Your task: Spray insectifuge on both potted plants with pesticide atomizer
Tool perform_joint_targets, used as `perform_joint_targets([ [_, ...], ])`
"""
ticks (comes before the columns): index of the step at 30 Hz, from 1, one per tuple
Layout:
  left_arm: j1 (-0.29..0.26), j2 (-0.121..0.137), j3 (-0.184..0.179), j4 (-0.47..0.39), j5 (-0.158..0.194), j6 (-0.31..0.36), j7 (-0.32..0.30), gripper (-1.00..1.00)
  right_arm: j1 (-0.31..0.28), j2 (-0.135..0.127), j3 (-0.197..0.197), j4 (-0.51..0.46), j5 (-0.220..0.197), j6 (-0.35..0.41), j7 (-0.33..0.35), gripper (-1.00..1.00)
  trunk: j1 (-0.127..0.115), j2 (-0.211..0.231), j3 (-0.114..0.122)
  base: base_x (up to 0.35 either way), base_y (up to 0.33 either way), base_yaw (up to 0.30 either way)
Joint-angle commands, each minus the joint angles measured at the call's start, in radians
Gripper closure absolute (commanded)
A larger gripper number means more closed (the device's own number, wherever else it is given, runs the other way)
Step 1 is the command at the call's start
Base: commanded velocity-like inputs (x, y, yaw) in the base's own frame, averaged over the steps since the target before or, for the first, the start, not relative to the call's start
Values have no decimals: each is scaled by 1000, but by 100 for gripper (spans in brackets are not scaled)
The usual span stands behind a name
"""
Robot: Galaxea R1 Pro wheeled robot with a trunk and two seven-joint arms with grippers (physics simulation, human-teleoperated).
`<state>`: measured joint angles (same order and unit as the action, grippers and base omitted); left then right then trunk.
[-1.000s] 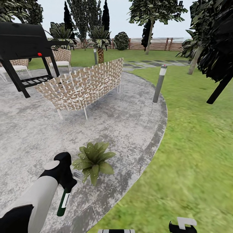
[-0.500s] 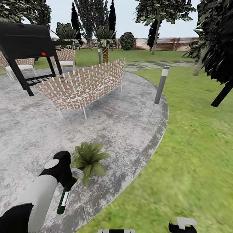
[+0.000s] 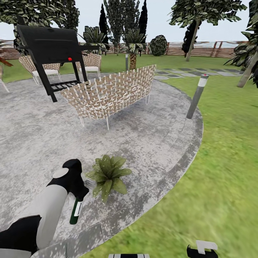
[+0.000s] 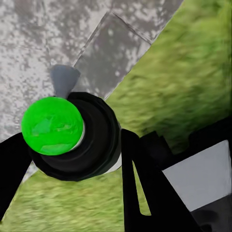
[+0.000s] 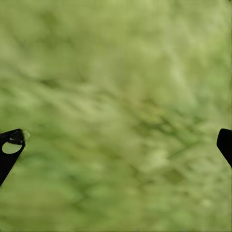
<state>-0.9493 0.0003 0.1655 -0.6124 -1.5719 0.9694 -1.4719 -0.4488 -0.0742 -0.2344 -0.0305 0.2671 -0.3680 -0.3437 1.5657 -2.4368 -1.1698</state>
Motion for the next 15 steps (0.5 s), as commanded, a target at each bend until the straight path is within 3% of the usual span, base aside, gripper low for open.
perform_joint_targets([
  [1, -13, -9, 4, 3, -12, 9, -10, 100, -1, 0, -8, 1, 11, -3, -3, -100, 0, 0, -1, 0, 0, 131],
  [5, -43, -45, 1, 13, -19, 9, -10, 100, -1, -2, -8, 1, 11, -3, -3, -100, 0, 0, -1, 0, 0, 27],
  [11, -40, -45, 0, 14, -19, 13, -10, 100, -1, -1, -8, 1, 11, -3, -2, -100, 0, 0, -1, 3, -11, 1],
  [15, -36, -45, 0, 11, -19, 15, -10, 100, -1, 2, -8, 0, 9, -3, -3, -100, 0, 0, -1, 141, -238, 0],
])
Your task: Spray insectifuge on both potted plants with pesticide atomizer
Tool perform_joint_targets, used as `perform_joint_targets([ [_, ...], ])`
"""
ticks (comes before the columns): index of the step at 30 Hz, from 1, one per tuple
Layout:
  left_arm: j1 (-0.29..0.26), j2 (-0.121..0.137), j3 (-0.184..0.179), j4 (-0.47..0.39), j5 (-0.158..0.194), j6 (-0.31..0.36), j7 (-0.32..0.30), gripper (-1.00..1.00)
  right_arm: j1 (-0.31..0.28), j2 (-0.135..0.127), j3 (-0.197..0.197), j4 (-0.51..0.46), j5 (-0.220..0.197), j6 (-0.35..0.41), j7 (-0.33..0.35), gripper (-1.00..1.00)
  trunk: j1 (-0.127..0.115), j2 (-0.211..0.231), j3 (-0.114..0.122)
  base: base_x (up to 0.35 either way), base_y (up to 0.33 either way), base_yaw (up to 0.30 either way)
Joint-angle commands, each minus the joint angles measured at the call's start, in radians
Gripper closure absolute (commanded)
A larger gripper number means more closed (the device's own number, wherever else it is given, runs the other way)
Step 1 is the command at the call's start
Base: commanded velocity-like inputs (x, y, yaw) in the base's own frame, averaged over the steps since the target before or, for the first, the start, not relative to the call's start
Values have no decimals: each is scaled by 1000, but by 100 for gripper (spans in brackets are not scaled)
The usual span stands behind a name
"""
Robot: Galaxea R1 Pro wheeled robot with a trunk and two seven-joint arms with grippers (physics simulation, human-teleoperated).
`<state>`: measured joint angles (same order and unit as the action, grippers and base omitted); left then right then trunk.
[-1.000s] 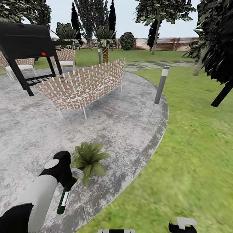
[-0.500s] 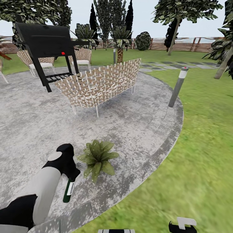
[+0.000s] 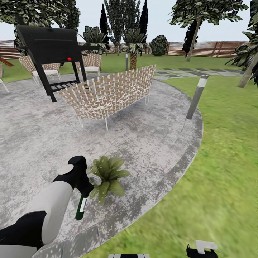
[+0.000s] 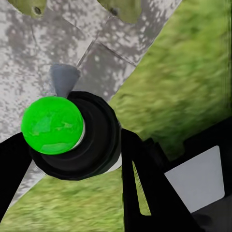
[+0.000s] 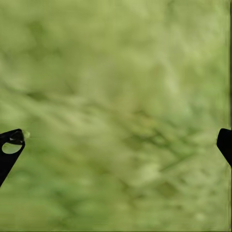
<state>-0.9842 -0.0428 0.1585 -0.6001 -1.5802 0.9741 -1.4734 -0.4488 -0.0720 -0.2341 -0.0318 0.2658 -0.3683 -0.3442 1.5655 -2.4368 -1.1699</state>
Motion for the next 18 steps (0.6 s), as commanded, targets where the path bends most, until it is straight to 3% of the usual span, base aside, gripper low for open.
perform_joint_targets([
  [1, -1, -2, 7, -1, -10, 11, -8, 100, -1, 0, -9, 2, 10, -3, -2, -100, 0, 0, -1, 176, -237, 0],
  [7, 1, -3, 7, -3, -11, 11, -8, 100, -1, 0, -9, 1, 10, -3, -4, -100, 0, 0, -1, 188, -235, 33],
  [18, 1, -2, 7, -7, -10, 11, -8, 100, -1, 3, -10, -3, 10, -3, -6, -100, 0, 0, -2, 147, -241, 250],
])
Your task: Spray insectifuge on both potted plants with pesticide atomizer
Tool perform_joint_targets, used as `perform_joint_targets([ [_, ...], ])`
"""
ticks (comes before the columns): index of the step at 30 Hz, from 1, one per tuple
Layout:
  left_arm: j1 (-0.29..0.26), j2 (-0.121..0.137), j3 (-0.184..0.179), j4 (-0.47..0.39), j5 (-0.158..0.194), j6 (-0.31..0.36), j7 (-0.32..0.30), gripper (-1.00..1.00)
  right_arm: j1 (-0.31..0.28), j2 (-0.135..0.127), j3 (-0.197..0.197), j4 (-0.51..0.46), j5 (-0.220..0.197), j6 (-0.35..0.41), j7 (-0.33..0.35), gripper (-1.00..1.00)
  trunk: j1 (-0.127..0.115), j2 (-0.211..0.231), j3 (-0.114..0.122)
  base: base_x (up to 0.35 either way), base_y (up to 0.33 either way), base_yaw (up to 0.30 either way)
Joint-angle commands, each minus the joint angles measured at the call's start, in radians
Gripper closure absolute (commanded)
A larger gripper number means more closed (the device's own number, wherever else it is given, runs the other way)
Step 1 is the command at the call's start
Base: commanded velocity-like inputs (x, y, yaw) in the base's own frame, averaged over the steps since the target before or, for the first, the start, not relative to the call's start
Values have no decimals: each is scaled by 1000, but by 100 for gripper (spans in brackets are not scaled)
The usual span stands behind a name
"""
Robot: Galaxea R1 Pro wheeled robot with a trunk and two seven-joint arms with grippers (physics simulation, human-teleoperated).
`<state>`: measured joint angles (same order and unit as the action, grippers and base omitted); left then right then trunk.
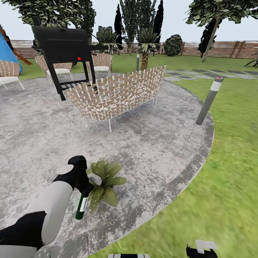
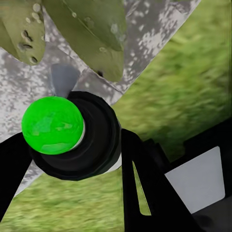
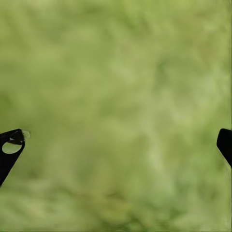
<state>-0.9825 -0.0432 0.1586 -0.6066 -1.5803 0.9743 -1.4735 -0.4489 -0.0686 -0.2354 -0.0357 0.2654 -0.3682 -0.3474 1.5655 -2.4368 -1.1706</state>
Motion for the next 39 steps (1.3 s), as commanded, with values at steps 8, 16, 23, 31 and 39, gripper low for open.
perform_joint_targets([
  [8, 2, 6, 7, -1, -10, 11, -8, 100, -1, 0, -8, 2, 11, -3, -1, -100, 0, 0, -1, 90, -254, 17],
  [16, 2, 8, 7, -4, -11, 11, -8, 100, -1, 2, -8, 3, 11, -3, -2, -100, 0, 0, -1, 2, -267, 233],
  [23, 2, 16, 4, -4, -12, 9, -8, 100, -1, 2, -8, 3, 11, -3, -2, -100, 0, 0, -1, -27, -266, 278],
  [31, 9, 30, 4, 8, -12, 8, -8, 100, -1, 1, -8, 3, 11, -3, -2, -100, 0, 0, -1, -207, -213, 278],
  [39, 88, 36, 14, 5, -12, 6, 2, 100, -1, -8, -7, 6, 14, -2, -1, -100, 0, 0, -1, 59, -222, 96],
])
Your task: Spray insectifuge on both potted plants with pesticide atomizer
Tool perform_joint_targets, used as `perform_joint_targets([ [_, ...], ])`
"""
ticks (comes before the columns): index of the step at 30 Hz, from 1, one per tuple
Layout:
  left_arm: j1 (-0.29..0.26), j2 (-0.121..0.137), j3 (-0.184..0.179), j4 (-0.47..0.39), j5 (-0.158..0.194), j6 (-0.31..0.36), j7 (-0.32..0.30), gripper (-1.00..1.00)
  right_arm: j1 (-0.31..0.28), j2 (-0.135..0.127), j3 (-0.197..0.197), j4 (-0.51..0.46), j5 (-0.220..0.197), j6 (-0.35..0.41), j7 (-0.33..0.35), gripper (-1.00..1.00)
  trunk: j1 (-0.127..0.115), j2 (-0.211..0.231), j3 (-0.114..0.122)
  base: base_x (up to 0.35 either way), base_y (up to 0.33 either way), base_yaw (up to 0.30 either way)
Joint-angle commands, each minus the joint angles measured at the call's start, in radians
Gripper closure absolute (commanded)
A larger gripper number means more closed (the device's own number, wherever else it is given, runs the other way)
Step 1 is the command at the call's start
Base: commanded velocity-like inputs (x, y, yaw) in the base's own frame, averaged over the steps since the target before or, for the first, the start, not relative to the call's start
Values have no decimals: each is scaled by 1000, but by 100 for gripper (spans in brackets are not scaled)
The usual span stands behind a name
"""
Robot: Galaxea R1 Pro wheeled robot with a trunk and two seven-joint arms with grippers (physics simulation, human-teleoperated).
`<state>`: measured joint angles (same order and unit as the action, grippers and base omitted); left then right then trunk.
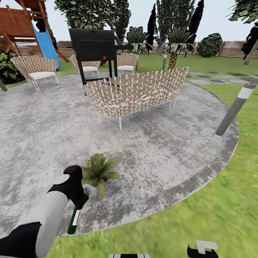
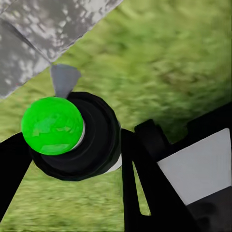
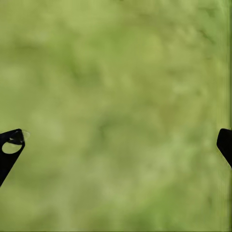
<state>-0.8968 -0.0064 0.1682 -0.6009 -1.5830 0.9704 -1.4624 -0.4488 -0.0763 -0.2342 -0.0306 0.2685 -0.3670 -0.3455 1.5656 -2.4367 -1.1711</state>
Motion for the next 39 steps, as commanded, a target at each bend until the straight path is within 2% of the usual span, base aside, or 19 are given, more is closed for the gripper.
perform_joint_targets([
  [1, 17, 1, 5, -4, -10, 10, -9, 100, -1, 0, -8, 1, 11, -3, -3, -100, 0, 0, -1, 86, -50, 2],
  [5, 89, 10, 6, -10, -10, 8, 0, 100, -1, 0, -8, 1, 10, -3, -1, -100, 0, 0, -1, 22, -13, 0],
  [10, 130, 16, 11, -12, 2, 8, 30, 100, -1, 7, -8, -1, 8, -4, -3, -100, 0, 0, -2, 2, -1, 51],
  [14, 133, 14, 12, -30, 4, 11, 35, 100, -1, 9, -9, -2, 8, -4, -4, -100, 0, 0, -5, 0, 0, 194],
  [17, 132, 7, 13, -133, 4, 15, 33, 100, -1, 9, -9, -2, 8, -4, -4, -100, 0, 0, -8, 0, 0, 211],
  [20, 128, -3, 14, -163, 5, 24, 31, 100, -1, 8, -10, -2, 8, -4, -4, -100, 0, 0, -11, 0, 0, 212],
  [27, 128, -6, 16, -160, 5, 25, 27, 100, -1, 5, -10, -2, 8, -4, -4, -100, 0, 0, -17, 65, -68, 169],
  [39, 133, -6, 16, -157, 6, 27, 26, 100, -1, 4, -10, -1, 8, -4, -4, -100, 0, 0, -17, 94, -250, 8],
])
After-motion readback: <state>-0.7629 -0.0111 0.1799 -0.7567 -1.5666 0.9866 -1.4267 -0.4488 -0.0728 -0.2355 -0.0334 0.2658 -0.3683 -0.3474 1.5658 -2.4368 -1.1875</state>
